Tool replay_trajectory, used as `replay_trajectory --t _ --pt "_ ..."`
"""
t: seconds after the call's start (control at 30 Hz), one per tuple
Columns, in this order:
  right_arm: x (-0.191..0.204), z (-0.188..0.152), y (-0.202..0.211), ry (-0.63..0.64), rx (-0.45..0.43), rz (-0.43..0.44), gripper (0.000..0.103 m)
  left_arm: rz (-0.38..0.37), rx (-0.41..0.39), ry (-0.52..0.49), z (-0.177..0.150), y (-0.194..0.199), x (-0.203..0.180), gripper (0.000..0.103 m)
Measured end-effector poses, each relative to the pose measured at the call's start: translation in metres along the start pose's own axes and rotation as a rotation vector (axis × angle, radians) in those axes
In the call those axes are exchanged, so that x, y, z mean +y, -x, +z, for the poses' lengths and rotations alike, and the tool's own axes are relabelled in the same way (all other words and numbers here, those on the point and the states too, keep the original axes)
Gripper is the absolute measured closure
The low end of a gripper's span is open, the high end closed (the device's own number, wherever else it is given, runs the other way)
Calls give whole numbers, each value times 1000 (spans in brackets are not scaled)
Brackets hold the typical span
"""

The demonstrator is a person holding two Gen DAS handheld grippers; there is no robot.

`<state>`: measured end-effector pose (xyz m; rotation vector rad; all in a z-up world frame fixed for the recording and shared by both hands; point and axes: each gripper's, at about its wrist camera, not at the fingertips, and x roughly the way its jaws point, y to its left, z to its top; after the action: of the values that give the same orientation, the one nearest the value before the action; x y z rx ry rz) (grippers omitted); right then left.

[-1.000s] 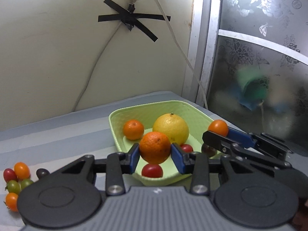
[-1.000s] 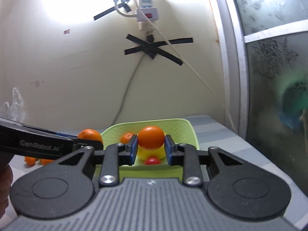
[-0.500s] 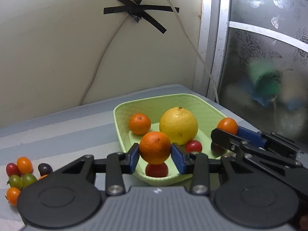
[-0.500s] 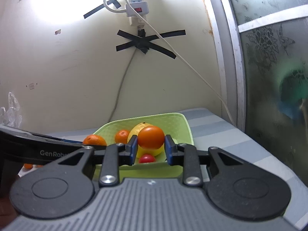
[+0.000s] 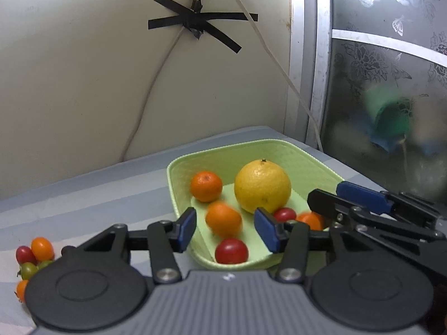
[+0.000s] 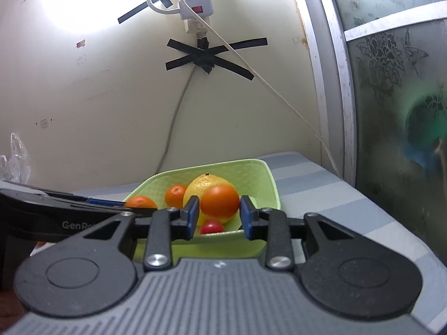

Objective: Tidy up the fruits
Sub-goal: 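Place the mandarin and orange tomato into the green basket and release, then withdraw both open tools from the basket toward the remaining fruit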

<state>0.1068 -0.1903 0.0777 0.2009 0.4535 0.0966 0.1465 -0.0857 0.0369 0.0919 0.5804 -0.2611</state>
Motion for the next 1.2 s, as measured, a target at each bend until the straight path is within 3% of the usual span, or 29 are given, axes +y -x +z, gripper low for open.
replay_trajectory --t 0.17,0.23,0.4,0.6,0.73,0.83,1.03,1.2 --pt "-5 0 0 -29 -8 14 62 -3 -9 2 -1 7 1 51" --pt "-6 -1 1 -36 -12 19 62 11 -13 5 -4 12 2 45" --pt "-7 -1 5 -51 -35 18 62 7 -16 33 -13 29 15 45" --pt "1 -4 20 -22 -69 -19 62 45 11 45 -39 50 31 44" --pt "13 -10 40 -21 -63 1 62 67 36 72 -57 58 45 44" --pt "22 -20 52 -47 -16 17 62 72 54 75 -68 62 51 44" --pt "36 -35 52 -125 172 61 57 74 52 61 -85 72 57 35" --pt "52 -43 48 -119 234 70 57 87 59 43 -97 79 63 35"
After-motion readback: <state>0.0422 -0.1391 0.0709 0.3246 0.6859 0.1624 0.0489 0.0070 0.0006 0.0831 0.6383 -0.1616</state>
